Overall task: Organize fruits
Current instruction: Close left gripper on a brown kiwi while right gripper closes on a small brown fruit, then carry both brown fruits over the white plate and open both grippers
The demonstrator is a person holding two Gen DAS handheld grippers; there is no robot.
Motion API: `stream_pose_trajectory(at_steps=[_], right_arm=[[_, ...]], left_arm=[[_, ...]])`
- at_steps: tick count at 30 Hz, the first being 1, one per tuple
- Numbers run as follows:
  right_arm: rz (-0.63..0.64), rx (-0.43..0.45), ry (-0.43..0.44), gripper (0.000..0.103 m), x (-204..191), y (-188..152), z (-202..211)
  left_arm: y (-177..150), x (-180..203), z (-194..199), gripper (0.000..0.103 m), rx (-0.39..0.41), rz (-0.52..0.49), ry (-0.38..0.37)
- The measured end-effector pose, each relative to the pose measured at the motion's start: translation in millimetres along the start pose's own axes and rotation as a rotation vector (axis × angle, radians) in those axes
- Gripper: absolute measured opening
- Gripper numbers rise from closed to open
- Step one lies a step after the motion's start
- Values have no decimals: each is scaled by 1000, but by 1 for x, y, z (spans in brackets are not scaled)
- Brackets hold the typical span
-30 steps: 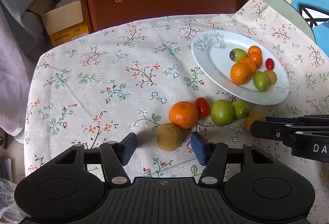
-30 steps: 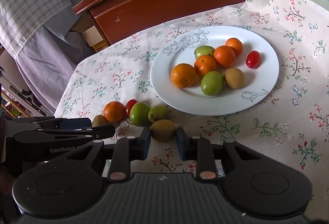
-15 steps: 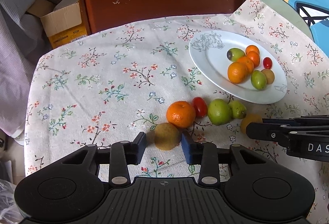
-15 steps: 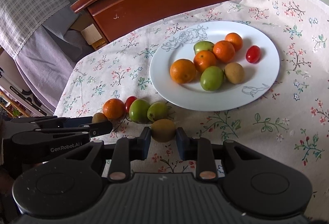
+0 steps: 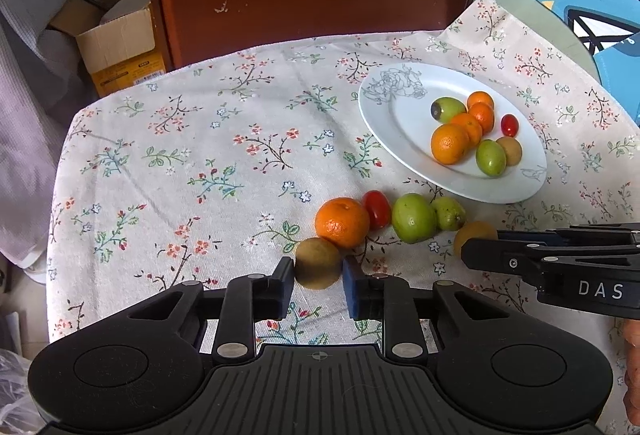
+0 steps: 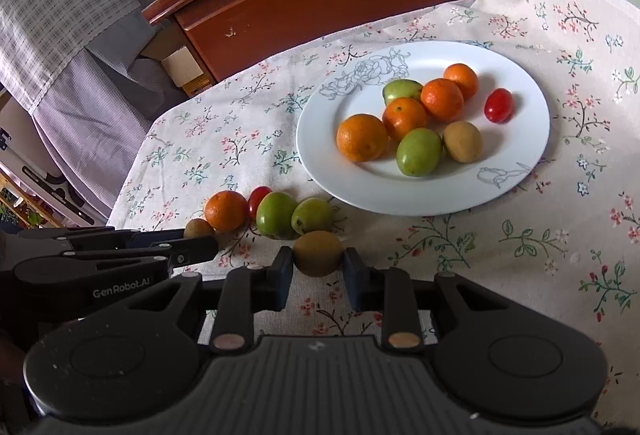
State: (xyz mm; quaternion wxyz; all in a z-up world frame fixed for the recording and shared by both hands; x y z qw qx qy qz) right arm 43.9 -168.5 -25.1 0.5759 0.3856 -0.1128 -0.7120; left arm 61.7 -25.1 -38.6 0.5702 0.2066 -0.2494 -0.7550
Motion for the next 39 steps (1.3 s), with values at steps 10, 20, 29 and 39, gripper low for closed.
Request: stream_pose_trajectory(at_steps=[10, 20, 29, 39], right_arm=[[-6, 2, 19, 27, -4, 1, 2], [-10, -8, 22, 27, -4, 0, 0], [-5, 5, 27, 27, -5, 1, 4], [-18, 71, 50, 27, -7, 20, 20]], left_arm=[[4, 3, 9, 24, 19, 0, -19], [-4, 1, -2, 26, -12, 6, -5], [6, 5, 12, 23, 48, -7, -4], [29, 18, 31, 23, 125, 5, -45]])
Point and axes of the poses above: each gripper's, at about its wrist camera, not at the fingertips, and z roughly against the way its jaws point, x to its right, y to its top, the point moved 8 cm from there along -z, roughly the way its jaws point, and after that the axes turned 6 degrees about y, right-handed, at the moved point
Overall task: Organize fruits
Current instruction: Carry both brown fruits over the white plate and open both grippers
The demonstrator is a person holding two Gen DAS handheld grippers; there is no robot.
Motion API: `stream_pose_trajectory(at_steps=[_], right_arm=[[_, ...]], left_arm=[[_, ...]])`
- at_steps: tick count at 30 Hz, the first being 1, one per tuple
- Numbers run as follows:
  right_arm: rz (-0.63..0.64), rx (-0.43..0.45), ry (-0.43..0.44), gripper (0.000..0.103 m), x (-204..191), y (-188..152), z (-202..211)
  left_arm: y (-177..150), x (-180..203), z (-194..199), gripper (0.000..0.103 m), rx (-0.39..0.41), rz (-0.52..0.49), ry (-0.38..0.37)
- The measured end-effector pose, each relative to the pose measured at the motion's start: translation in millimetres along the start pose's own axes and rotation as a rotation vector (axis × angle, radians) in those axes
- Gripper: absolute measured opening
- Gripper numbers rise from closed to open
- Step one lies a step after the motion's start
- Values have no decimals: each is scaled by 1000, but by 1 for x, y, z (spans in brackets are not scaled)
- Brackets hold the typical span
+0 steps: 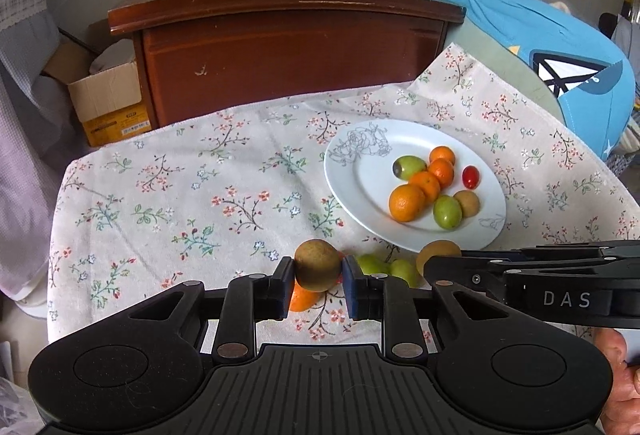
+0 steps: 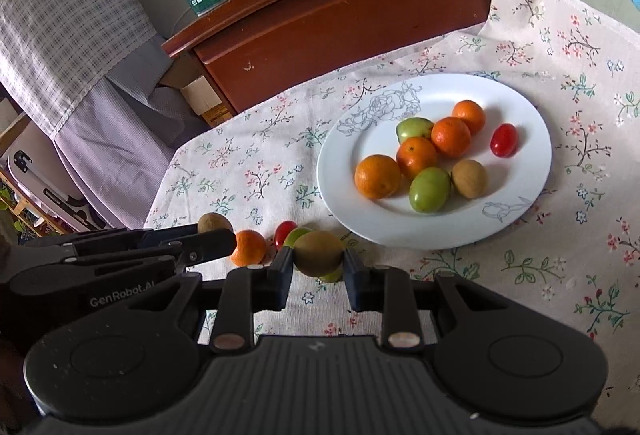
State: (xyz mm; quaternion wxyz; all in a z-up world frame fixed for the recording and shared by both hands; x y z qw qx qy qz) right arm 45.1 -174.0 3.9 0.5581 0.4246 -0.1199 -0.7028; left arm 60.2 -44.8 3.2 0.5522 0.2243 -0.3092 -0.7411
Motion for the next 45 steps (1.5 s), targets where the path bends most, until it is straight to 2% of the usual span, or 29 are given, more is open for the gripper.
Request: stream_pose_trajectory(at_steps=[6, 12, 21, 32, 45], right_arm=[[-8, 52, 2, 27, 1, 17, 13], [-4, 100, 0, 27, 4, 37, 27], [-45, 155, -25, 27, 27, 69, 40], [-107, 145, -51, 27, 68, 90, 12], [-94, 113, -75, 27, 85, 98, -24]], left_arm=[[16, 4, 2, 23, 38, 31, -23], [32, 11, 3, 23, 67, 17, -32], [53, 20, -5, 23, 80, 30, -74], [61, 33, -41, 23, 41, 13, -88], [66, 46, -74, 23, 7, 16, -105]])
Point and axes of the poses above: each gripper's, at about its wrist camera, not at the fingertips, and z roughly against the way its jaws point, x to its right, y to its top, the point moved 8 cm from there along -z, roughly the way its jaws point, and after that the axes turned 6 degrees about y, right-handed, at the moved point
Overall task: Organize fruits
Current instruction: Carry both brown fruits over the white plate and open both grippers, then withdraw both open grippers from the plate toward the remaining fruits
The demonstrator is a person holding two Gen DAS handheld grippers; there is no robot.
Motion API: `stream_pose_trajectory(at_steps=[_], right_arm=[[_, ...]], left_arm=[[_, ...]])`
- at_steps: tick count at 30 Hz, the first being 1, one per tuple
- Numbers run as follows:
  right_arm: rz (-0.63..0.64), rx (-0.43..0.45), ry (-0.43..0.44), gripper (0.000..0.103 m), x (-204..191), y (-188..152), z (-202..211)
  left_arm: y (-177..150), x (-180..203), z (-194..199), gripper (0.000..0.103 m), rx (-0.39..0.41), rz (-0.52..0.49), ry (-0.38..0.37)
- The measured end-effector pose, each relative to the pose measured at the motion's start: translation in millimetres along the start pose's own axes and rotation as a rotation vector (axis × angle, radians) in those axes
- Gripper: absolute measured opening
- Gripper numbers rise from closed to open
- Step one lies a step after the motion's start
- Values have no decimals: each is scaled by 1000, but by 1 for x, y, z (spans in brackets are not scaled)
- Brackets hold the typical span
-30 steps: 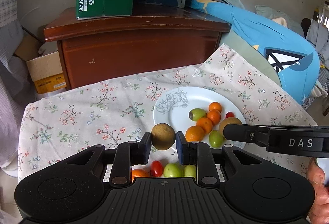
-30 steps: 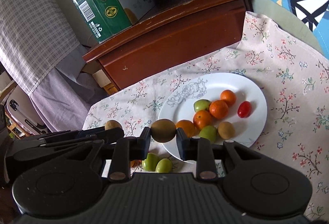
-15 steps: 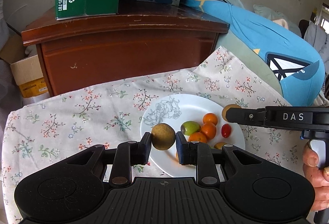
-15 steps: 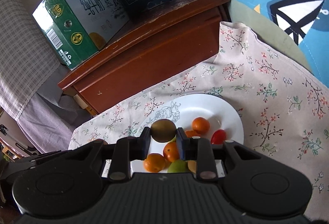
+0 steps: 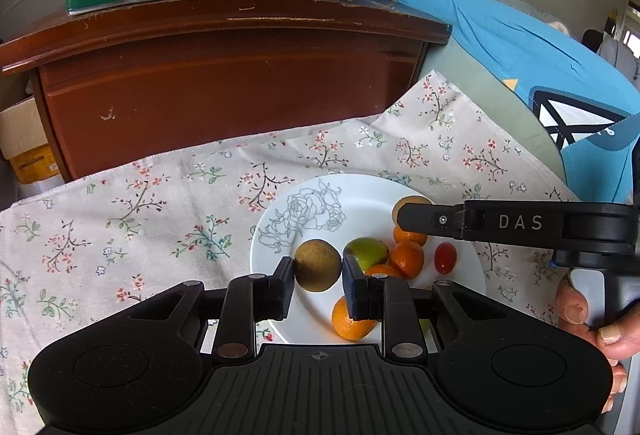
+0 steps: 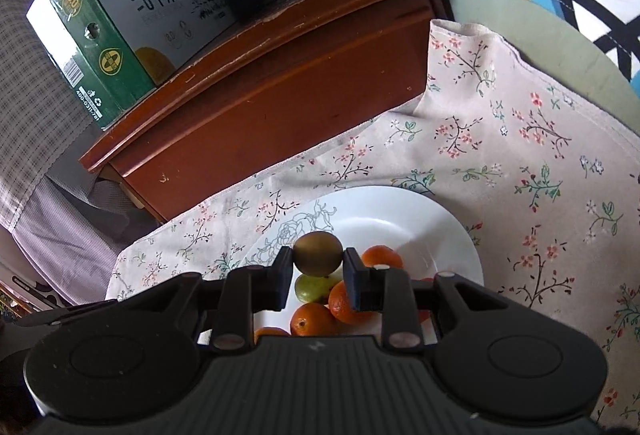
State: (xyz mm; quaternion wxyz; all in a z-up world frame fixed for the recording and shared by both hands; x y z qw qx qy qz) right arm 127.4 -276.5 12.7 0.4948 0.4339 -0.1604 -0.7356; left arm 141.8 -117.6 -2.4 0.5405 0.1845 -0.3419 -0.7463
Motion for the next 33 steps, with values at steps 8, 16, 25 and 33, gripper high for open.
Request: stream_pose_trajectory(at_steps=[8, 16, 25, 33], right_arm=[[-18, 1, -16, 28, 8, 2, -11], [-34, 16, -22, 30, 11, 5, -9], [-24, 17, -1, 31, -2, 2, 5], [33, 15, -3, 38, -24, -12, 29]], left_arm=[[-2, 7, -12, 24, -11, 10, -10], [3, 5, -3, 60, 27, 31, 13], [13, -4, 32, 81, 62, 28, 63], [-8, -20, 61, 84, 42, 46, 101]])
Point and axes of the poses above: each gripper's, at about its wrist camera, not at the fingertips, and z roughly against the way its jaws point, x to its right, y to its top, the point moved 8 cm from there along -z, roughly the way its jaws point, and after that the axes turned 6 degrees about y, right-handed, at the moved point
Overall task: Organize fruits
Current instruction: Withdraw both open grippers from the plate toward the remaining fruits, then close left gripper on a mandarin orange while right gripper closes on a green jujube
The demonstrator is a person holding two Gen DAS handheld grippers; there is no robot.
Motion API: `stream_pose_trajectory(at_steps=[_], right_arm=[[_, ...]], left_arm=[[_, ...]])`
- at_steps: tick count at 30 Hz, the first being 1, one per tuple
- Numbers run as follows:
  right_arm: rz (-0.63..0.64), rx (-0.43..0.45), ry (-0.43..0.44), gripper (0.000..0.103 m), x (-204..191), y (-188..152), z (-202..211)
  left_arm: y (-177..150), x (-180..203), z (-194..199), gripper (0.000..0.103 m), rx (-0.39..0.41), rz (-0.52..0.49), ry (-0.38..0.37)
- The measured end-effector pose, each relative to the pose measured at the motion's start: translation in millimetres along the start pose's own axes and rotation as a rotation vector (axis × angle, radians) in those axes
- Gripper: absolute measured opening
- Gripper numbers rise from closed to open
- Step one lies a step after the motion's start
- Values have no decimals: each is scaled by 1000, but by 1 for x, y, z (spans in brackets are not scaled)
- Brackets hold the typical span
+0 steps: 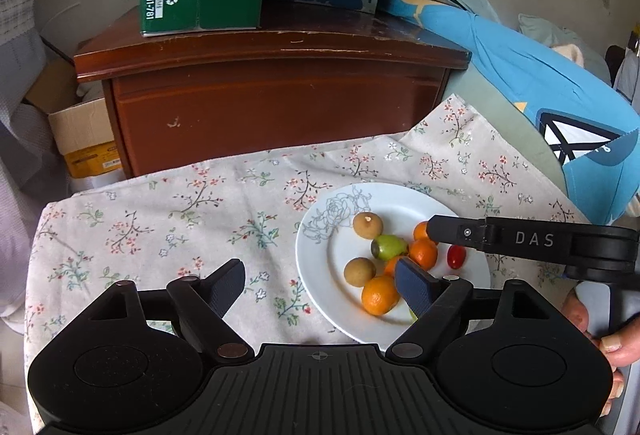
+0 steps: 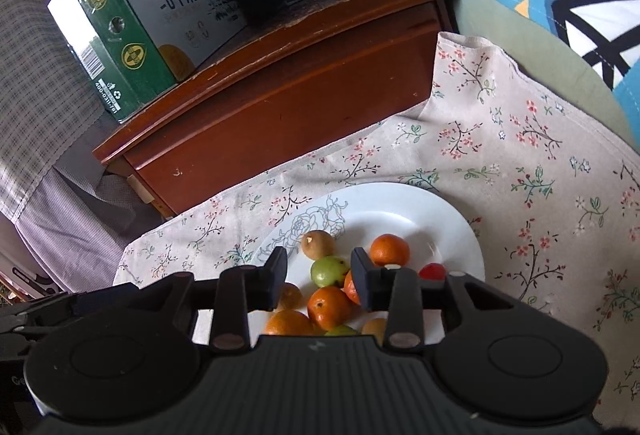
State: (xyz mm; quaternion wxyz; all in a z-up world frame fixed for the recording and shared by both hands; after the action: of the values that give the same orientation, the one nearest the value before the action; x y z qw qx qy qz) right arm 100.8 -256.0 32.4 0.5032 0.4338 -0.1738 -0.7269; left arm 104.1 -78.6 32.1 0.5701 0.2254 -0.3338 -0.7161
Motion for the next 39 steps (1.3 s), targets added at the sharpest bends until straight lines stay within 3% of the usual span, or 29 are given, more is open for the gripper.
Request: stream_pose_trajectory(at_steps=[6, 9, 13, 15, 21, 27, 32, 39], right_arm=[[-8, -9, 2, 45, -10, -20, 20], [-14, -16, 4, 48, -14, -33, 30], [-14, -21, 0, 64, -19, -51, 43], [-4, -26, -6, 66, -21, -61, 48], [-31, -54, -4, 66, -22, -86, 54], [28, -82, -1, 66, -32, -103, 47], [75, -102, 20, 65, -41, -111, 35], [102, -107, 44, 51, -47, -114, 15]], left_arm=[[-22, -18, 19, 88, 3, 42, 43], [-35, -29, 24, 88, -39, 98, 29], [-52, -38, 33, 92, -65, 134, 26], [-57, -41, 38, 97, -58, 124, 47], [-71, -55, 47, 98, -88, 118, 116], [-80, -64, 45, 98, -116, 80, 199], [-85, -77, 39, 98, -150, 130, 226], [-89, -83, 31, 98, -159, 153, 241]])
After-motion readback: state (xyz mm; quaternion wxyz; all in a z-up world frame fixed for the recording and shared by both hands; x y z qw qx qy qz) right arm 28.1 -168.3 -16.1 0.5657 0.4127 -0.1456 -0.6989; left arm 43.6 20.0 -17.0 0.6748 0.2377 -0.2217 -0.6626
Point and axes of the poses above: each gripper's, at about its wrist camera, not at the fingertips, and z roughly against the way its jaws point, x to its right, y to its top, the point moved 8 cm from there along -z, roughly the way its jaws point, and after that the axes turned 6 degrees about y, right-handed, at the moved point
